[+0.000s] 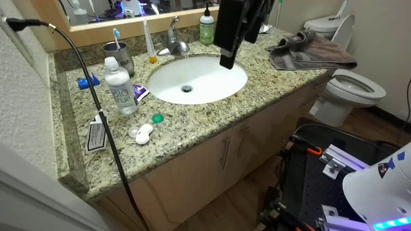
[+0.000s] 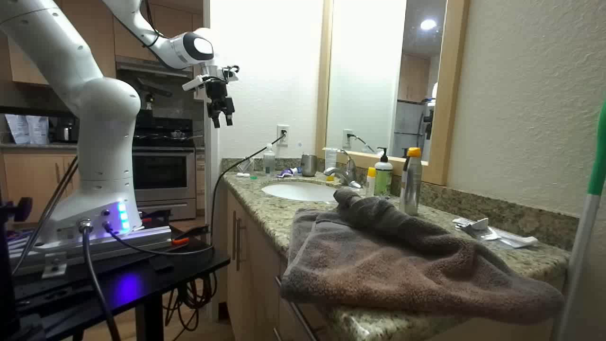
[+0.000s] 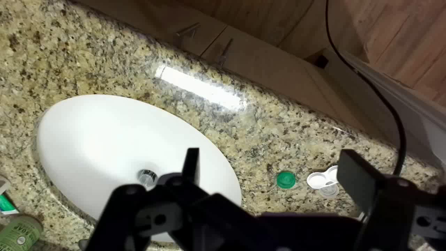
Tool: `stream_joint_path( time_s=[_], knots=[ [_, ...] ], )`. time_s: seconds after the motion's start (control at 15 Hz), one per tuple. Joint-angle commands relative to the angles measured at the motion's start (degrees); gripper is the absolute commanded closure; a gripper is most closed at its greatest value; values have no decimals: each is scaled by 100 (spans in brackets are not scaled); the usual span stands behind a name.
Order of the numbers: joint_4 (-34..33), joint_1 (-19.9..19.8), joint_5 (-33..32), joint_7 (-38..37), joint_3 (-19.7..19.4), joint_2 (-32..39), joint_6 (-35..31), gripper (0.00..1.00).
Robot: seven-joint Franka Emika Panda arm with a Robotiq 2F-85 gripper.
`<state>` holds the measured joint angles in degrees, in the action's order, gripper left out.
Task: Push the faucet handle downwards
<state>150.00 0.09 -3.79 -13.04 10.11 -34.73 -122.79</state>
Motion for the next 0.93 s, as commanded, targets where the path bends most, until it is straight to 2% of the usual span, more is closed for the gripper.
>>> stream_joint_path(
  time_s=[0.0,0.47,0.6,0.87],
  knots=[
    [-12,63,-39,-32,-56,7,18,0],
    [-12,63,-39,-32,-56,7,18,0],
    [-78,-367,-615,-493,118,67,-12,0],
    [-473,-1367,-1860,-1125,-314,673,-564,0]
  ],
)
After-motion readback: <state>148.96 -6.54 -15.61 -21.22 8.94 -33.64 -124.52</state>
